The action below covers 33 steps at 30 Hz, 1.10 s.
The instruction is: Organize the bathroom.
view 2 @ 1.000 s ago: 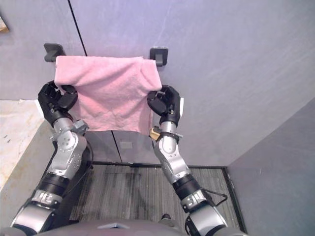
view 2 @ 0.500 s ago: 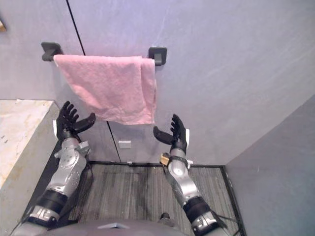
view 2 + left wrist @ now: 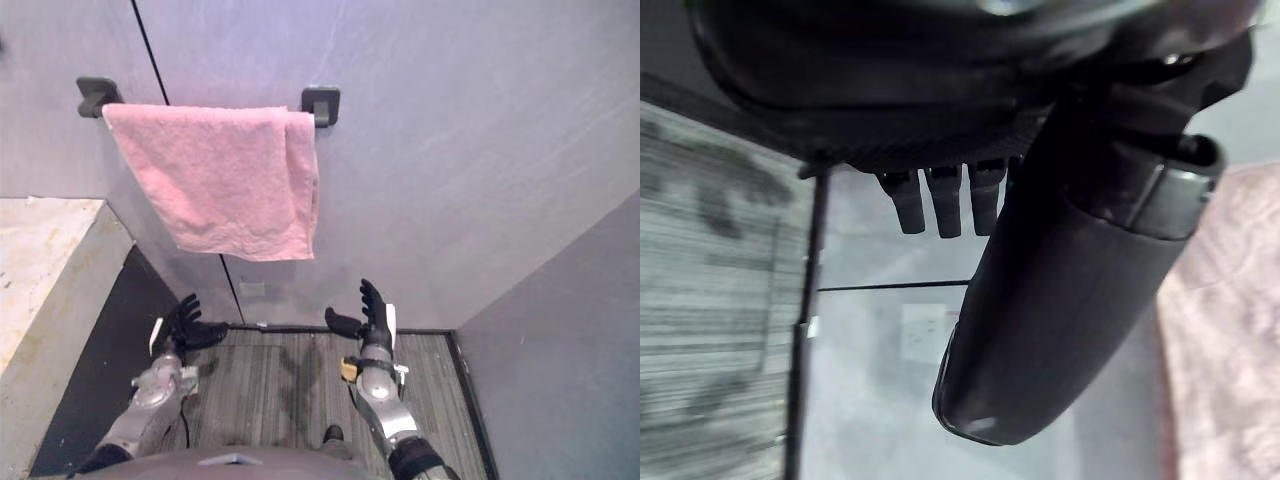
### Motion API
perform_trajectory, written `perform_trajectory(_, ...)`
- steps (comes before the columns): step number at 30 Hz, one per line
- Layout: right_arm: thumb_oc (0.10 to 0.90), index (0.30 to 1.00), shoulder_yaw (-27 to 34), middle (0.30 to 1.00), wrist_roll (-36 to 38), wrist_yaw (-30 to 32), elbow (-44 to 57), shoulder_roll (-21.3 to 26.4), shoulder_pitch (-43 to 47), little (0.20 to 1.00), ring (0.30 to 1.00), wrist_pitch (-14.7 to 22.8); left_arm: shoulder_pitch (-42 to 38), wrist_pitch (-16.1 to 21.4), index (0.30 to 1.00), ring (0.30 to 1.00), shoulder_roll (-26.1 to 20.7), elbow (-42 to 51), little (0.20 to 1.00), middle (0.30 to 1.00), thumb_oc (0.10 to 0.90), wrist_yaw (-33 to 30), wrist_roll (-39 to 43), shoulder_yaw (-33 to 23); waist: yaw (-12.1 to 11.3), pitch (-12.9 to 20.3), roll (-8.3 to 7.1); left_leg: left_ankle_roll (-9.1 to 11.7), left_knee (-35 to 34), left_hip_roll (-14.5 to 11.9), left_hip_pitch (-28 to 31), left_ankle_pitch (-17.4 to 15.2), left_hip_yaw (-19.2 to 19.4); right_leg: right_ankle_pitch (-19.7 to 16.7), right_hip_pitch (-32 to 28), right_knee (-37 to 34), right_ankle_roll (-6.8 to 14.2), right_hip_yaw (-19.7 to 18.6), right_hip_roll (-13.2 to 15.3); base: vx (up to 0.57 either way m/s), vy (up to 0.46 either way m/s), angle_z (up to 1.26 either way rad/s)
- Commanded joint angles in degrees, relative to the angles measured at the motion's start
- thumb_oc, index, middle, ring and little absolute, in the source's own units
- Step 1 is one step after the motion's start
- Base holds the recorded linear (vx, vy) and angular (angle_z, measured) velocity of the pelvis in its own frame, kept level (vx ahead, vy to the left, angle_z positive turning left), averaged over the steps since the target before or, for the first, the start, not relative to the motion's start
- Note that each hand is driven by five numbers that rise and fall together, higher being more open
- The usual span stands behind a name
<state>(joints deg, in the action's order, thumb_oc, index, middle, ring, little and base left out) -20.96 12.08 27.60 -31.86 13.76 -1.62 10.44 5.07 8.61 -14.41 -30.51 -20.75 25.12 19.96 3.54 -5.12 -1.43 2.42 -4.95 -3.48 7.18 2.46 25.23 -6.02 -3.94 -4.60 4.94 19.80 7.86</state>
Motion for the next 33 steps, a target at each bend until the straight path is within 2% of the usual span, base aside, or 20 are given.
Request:
perform_trajectory(1, 0.8, 0.9, 0.2, 0.9, -6.6, -1.7, -3.4, 1.6, 5.6, 0.9, 0.9, 4.0, -5.8, 5.6, 0.9, 0.9, -0.2, -3.8, 0.9, 0.9, 0.8, 7.8, -10.8, 3.5, 0.6, -0.3, 0.1, -3.2, 0.0, 3.1, 1.0, -3.2, -1.5, 1.1, 0.4, 1.4, 3.8, -0.1, -1.0, -0.09, 0.011, -0.02)
perform_trajectory(2, 0.8, 0.9, 0.0, 0.9, -6.2, -3.0, -6.1, 1.8, 5.7, 0.9, 0.9, 3.8, -6.1, 4.8, 0.9, 0.9, -0.2, -5.8, 0.9, 0.9, 0.8, 10.0, -12.9, 4.7, 0.7, -0.4, 0.1, -3.1, 0.0, 3.1, 0.9, -3.2, -1.4, 0.9, 0.6, 1.4, 3.9, -0.1, -1.0, -0.11, 0.02, -0.03)
perform_trajectory(4, 0.8, 0.9, -0.1, 0.9, -5.2, -5.5, -12.6, 1.7, 5.9, 0.9, 0.9, 2.8, -6.8, 0.9, 0.9, 0.9, 0.4, -11.7, 0.9, 0.9, 0.8, 15.6, -12.7, 6.7, 1.0, -0.6, 0.17, -3.2, 0.0, 3.2, 0.8, -3.2, -1.2, 0.8, 1.1, 1.6, 4.2, -0.5, -1.0, -0.09, 0.034, -0.03)
perform_trajectory(6, 0.8, 0.9, 0.3, 0.9, -4.0, -7.8, -17.7, 1.3, 6.0, 0.9, 0.9, 1.9, -7.3, -0.5, 0.9, 0.9, 1.3, -17.2, 0.9, 0.9, 0.8, 17.2, -14.9, 6.8, 1.2, -0.6, 0.24, -3.3, 0.0, 3.3, 0.7, -3.3, -1.1, 0.7, 1.5, 1.7, 4.4, -0.7, -0.9, -0.07, 0.041, -0.04)
perform_trajectory(7, 0.8, 0.9, 0.8, 0.9, -3.6, -9.0, -22.9, 1.0, 5.9, 0.9, 0.9, 0.9, -8.0, -3.7, 0.9, 0.9, 1.6, -22.9, 0.9, 0.9, 0.8, 20.2, -16.2, 7.2, 1.5, -0.6, 0.21, -3.5, 0.0, 3.5, 0.7, -3.5, -1.1, 0.6, 1.7, 1.8, 4.7, -1.1, -0.9, -0.06, 0.037, -0.04)
perform_trajectory(9, 0.8, 0.9, 2.5, 0.9, -0.8, -11.0, -27.9, 0.6, 5.8, 0.9, 0.9, -0.8, -8.5, -6.7, 0.9, 0.9, 1.8, -28.9, 0.9, 0.9, 0.8, 25.0, -18.1, 7.4, 1.7, -0.7, 0.18, -3.7, 0.0, 3.9, 0.5, -3.5, -1.3, 0.4, 2.1, 2.2, 5.1, -1.5, -0.8, -0.05, 0.035, -0.02)
perform_trajectory(14, 0.8, 0.9, 5.0, 0.9, -1.2, -14.2, -32.5, -0.1, 4.5, 0.9, 0.9, 1.5, -7.7, -4.9, 0.9, 0.9, 1.3, -32.5, 0.9, 0.9, 0.8, 30.4, -21.8, 8.5, 2.6, -1.2, 0.16, -4.0, 0.0, 4.9, 0.0, -3.5, -1.4, -0.9, 4.9, 3.7, 6.2, -2.6, -0.6, -0.07, -0.002, -0.04)
perform_trajectory(17, 0.8, 0.9, 5.7, 0.9, -0.5, -15.5, -31.7, -0.3, 3.7, 0.9, 0.9, 2.2, -7.6, -7.0, 0.9, 0.9, 0.0, -31.9, 0.9, 0.9, 0.8, 30.0, -26.6, 10.7, 3.7, -2.3, 1.11, -4.3, 0.0, 4.4, -0.7, -3.1, -2.6, 0.4, 6.6, 7.5, 6.4, -6.6, -1.6, -0.24, -0.022, -0.06)
perform_trajectory(18, 0.8, 0.9, 5.6, 0.9, 0.0, -16.0, -31.4, -0.4, 3.6, 0.9, 0.9, 2.2, -8.1, -9.2, 0.9, 0.9, -0.7, -32.1, 0.9, 0.9, 0.8, 29.3, -25.5, 11.2, 3.9, -2.5, 1.81, -4.7, 0.0, 3.9, -2.0, -2.3, -3.1, 2.4, 7.2, 11.7, 6.0, -8.6, -2.3, -0.35, -0.054, -0.07)
perform_trajectory(21, 0.8, 0.9, 5.4, 0.9, 0.9, -16.9, -31.8, -0.8, 3.9, 0.9, 0.9, 2.1, -8.7, -12.1, 0.9, 0.9, -0.7, -33.4, 0.9, 0.9, 0.8, 27.7, -19.7, 9.4, 3.3, -2.5, 2.82, -4.9, 0.3, 2.9, -4.2, -1.1, -3.5, 5.5, 6.8, 17.2, 5.3, -10.7, -3.0, -0.33, -0.067, -0.02)
perform_trajectory(22, 0.8, 0.9, 5.9, 0.9, 1.2, -17.6, -32.9, -1.1, 4.0, 0.9, 0.9, 2.7, -8.9, -13.1, 0.9, 0.9, -0.3, -35.3, 0.9, 0.9, 0.8, 27.1, -16.0, 6.2, 2.5, -1.9, 3.51, -4.8, 0.8, 1.8, -7.0, 0.0, -3.7, 7.6, 4.9, 19.7, 4.6, -14.2, -4.6, -0.34, -0.11, 0.18)
perform_trajectory(23, 0.8, 0.9, 6.3, 0.9, 1.5, -18.4, -33.9, -1.2, 4.0, 0.9, 0.9, 3.3, -8.9, -13.0, 0.9, 0.9, -0.1, -36.5, 0.9, 0.9, 0.8, 27.1, -14.8, 4.7, 1.9, -1.5, 3.5, -4.8, 1.2, 1.7, -8.5, 0.2, -3.8, 8.6, 3.3, 20.2, 4.4, -15.8, -4.9, -0.32, -0.125, 0.43)
perform_trajectory(26, 0.8, 0.9, 6.6, 0.9, 2.5, -22.2, -35.7, -2.0, 4.4, 0.9, 0.9, 3.7, -7.6, -13.0, 0.9, 0.9, 0.2, -39.3, 0.9, 0.9, 0.8, 25.1, -12.6, -0.8, -0.4, -0.1, 2.47, -5.2, 1.9, 2.7, -12.7, 1.1, -4.3, 11.7, -3.3, 17.0, 3.6, -19.9, -6.0, -0.32, -0.23, 0.51)
perform_trajectory(28, 0.8, 0.9, 6.2, 0.9, 4.1, -23.7, -35.7, -2.3, 4.7, 0.9, 0.9, 2.9, -7.3, -12.7, 0.9, 0.9, -0.2, -40.4, 0.9, 0.9, 0.8, 24.6, -13.6, -2.4, -1.6, 0.4, 2.02, -4.6, 2.3, 3.3, -15.6, 2.4, -4.5, 15.0, -6.3, 11.0, 1.3, -22.0, -8.7, -0.25, -0.219, 0.14)
perform_trajectory(29, 0.8, 0.9, 6.0, 0.9, 4.3, -24.2, -35.6, -2.3, 4.8, 0.9, 0.9, 2.6, -7.2, -13.1, 0.9, 0.9, -0.2, -40.5, 0.9, 0.9, 0.8, 24.0, -13.5, -2.7, -1.6, 0.4, 1.98, -4.4, 2.3, 3.4, -15.8, 2.7, -4.6, 15.3, -6.7, 10.1, 1.0, -22.1, -9.0, -0.33, -0.234, 0.2)
perform_trajectory(30, 0.8, 0.9, 5.3, 0.9, 5.1, -25.1, -35.4, -1.7, 5.2, 0.9, 0.9, 1.7, -6.7, -12.8, 0.9, 0.9, -0.4, -41.2, 0.9, 0.9, 0.8, 23.7, -13.6, -3.2, -2.3, -0.6, 2.12, -2.6, 3.5, 2.7, -18.2, 4.4, -5.3, 14.9, -6.1, 8.3, -0.4, -21.6, -10.4, -0.3, -0.19, 0.23)
perform_trajectory(31, 0.8, 0.9, 5.1, 0.9, 5.6, -25.2, -35.4, -1.4, 5.4, 0.9, 0.9, 1.7, -6.5, -12.5, 0.9, 0.9, -0.4, -41.5, 0.9, 0.9, 0.8, 23.5, -13.2, -3.3, -2.4, -1.1, 2.29, -2.1, 3.5, 2.5, -18.8, 4.9, -5.5, 14.7, -5.9, 7.8, -0.8, -21.4, -10.8, -0.35, -0.202, 0.4)
perform_trajectory(32, 0.8, 0.9, 5.0, 0.9, 6.6, -25.8, -35.4, -0.7, 5.5, 0.9, 0.9, 1.0, -5.9, -11.9, 0.9, 0.9, -0.2, -41.8, 0.9, 0.9, 0.8, 23.3, -13.4, -3.9, -2.5, -2.0, 2.61, -0.8, 2.7, 1.9, -19.8, 6.6, -6.4, 13.8, -6.0, 6.5, -1.3, -21.1, -11.3, -0.17, -0.097, 0.46)
perform_trajectory(33, 0.8, 0.9, 5.1, 0.9, 6.6, -25.9, -35.4, -0.6, 5.5, 0.9, 0.9, 0.8, -5.8, -11.8, 0.9, 0.9, -0.1, -41.9, 0.9, 0.9, 0.8, 23.2, -13.5, -4.0, -2.5, -2.2, 2.66, -0.7, 2.4, 1.8, -20.0, 7.0, -6.5, 13.6, -6.1, 6.3, -1.4, -20.9, -11.3, -0.26, -0.132, 0.54)
